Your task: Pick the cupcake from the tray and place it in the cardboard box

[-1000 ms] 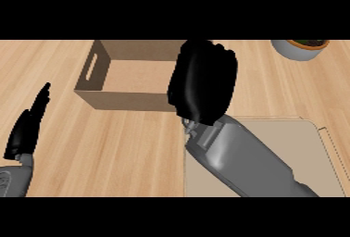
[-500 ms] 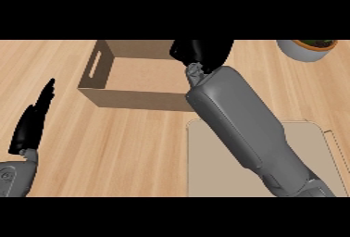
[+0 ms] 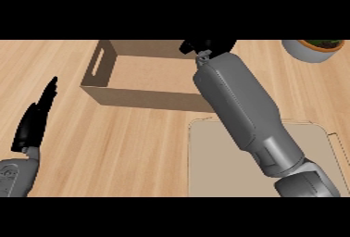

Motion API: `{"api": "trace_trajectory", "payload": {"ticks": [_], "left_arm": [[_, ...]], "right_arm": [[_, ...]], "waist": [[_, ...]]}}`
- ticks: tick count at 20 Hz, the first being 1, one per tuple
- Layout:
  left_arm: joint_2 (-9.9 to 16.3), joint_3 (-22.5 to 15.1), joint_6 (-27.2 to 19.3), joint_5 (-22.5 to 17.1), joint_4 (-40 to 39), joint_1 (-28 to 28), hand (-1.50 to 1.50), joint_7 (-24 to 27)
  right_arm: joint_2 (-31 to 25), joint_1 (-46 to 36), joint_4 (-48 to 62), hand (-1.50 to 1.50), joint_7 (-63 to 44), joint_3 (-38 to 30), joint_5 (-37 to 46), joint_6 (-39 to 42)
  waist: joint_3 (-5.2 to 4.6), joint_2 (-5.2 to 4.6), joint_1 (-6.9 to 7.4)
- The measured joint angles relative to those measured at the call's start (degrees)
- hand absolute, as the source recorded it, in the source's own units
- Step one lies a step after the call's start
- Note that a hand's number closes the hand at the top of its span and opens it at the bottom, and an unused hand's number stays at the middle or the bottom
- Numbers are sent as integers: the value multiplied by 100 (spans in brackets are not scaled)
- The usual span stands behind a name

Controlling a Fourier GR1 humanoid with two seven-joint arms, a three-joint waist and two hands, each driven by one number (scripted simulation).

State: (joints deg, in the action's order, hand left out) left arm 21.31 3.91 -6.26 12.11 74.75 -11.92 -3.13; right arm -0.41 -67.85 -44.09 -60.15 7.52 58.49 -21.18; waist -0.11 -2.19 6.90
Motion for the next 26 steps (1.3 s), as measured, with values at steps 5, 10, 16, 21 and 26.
{"api": "trace_trajectory", "payload": {"ticks": [5, 10, 16, 21, 26], "left_arm": [[-43, -26, -4, 22, -19, -125, 0, -66], [-72, -43, -14, 49, -7, -158, 0, -113], [-32, 31, -4, 27, -24, -92, 0, -112], [-35, 70, -37, 48, -12, 42, 0, -125], [38, 270, -65, -2, -94, 276, 0, 1]], "right_arm": [[8, -139, 699, -150, 234, -259, -439, -761], [16, -363, 1243, -150, 486, -253, -587, -1562], [12, -609, 1479, -150, 709, -244, -504, -2638], [9, -551, 1392, -150, 864, -168, -598, -3442], [13, -316, 930, -150, 864, 26, -786, -3776]], "waist": [[5, -15, 59], [5, -3, 62], [5, 44, -38], [8, 113, -205], [7, 194, -448]]}}
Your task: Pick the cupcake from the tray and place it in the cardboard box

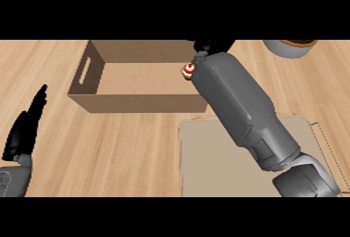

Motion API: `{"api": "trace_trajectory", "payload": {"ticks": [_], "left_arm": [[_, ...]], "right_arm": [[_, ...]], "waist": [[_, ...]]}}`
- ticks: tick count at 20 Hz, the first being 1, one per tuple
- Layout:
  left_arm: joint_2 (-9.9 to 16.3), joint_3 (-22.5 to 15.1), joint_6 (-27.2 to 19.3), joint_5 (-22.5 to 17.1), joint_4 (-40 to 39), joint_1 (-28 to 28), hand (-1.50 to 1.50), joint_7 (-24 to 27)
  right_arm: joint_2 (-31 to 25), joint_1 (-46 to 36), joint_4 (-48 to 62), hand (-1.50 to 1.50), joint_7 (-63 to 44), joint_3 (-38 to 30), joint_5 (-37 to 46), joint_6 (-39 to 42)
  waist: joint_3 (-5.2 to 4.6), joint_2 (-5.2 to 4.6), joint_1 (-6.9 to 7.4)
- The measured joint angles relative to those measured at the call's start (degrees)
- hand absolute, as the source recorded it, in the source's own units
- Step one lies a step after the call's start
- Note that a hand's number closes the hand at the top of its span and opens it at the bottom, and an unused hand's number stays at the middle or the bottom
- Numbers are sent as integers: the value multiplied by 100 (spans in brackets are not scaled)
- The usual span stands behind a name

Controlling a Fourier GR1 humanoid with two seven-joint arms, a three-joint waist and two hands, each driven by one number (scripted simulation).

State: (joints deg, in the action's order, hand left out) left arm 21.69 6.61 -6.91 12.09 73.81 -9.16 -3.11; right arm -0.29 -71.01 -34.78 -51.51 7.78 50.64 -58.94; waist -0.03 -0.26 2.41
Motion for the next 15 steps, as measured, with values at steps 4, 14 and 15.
{"api": "trace_trajectory", "payload": {"ticks": [4, 14, 15], "left_arm": [[56, 120, -9, -23, 64, 197, 0, -56], [156, 384, -10, -120, 193, 591, 0, -21], [141, 383, -25, -108, 181, 611, 0, 0]], "right_arm": [[5, 564, -672, -150, -354, 252, 268, -61], [-33, 2764, -3560, -150, -1161, 917, 1156, 572], [-20, 3043, -3872, -150, -1201, 1055, 1234, 659]], "waist": [[1, 79, -222], [1, 187, -590], [0, 187, -605]]}}
